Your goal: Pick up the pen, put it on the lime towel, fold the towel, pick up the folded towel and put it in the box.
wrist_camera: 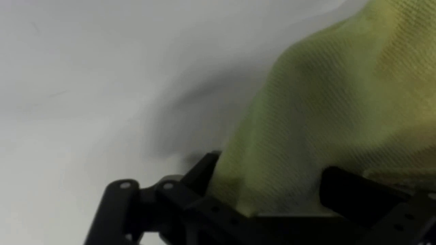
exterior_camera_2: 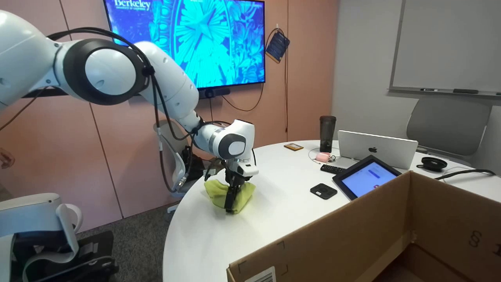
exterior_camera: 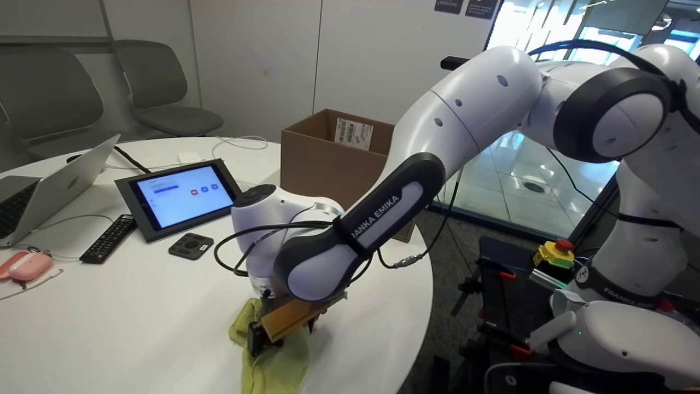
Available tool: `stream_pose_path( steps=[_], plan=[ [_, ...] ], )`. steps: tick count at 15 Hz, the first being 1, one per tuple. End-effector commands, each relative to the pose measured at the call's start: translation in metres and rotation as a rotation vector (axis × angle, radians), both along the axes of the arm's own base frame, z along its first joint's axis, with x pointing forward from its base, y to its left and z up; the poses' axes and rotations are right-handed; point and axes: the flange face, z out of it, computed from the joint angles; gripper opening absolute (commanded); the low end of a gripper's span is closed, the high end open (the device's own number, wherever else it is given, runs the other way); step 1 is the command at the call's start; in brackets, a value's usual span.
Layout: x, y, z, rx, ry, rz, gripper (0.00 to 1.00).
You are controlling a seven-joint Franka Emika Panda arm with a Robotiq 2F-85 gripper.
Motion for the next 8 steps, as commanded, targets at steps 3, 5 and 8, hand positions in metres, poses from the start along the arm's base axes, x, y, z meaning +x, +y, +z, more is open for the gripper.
stream_pose_path(
  steps=[3,5,8],
  plan=[
    [-0.003,-0.016,0.01,-0.016,-0.036,-0.074,0.3],
    [-0.001,-0.023,0.024,-0.005,-0.061,-0.095,0.13],
    [0.001,-0.035,0.043,-0.007,-0.114,-0.121,0.0]
  ],
)
